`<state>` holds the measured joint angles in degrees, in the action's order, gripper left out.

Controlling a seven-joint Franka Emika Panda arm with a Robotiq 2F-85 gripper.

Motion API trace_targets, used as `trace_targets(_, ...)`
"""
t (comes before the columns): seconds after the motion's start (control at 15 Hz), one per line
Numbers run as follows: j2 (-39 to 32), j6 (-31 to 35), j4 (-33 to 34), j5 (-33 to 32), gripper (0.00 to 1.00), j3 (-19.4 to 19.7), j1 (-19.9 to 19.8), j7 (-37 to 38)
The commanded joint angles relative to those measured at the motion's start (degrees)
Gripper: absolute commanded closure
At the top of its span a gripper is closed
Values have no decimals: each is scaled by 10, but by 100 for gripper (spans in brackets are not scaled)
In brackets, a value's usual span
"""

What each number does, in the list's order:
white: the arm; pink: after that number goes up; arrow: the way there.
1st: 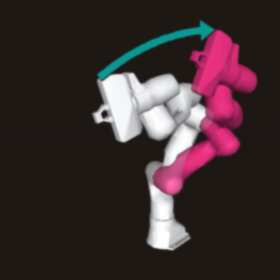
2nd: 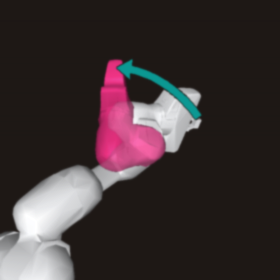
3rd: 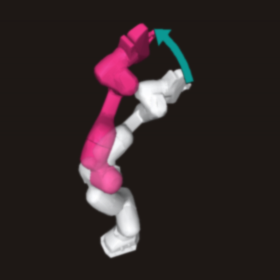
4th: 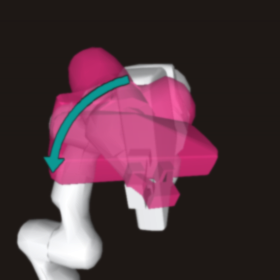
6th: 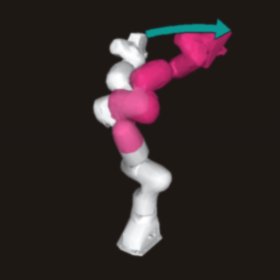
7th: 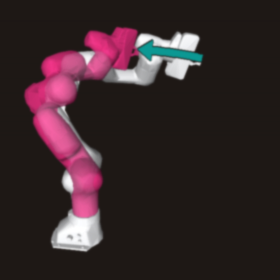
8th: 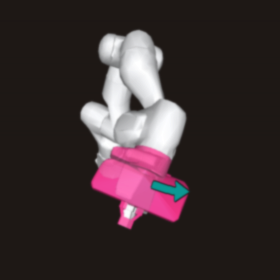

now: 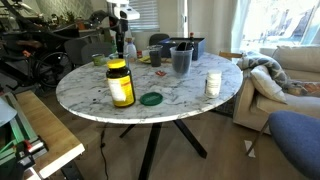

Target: Place the silver cup upright.

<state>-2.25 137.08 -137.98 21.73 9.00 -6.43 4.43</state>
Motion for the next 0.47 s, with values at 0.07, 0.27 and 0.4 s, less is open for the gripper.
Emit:
trace_targets(0.07,161,-121,-24,14,5,11,-12,-85)
trace_targets(0.27,211,-221,-10,10,0,31,-7,-157)
trace_targets(0.4,198,-206,1,5,0,24,-8,-128)
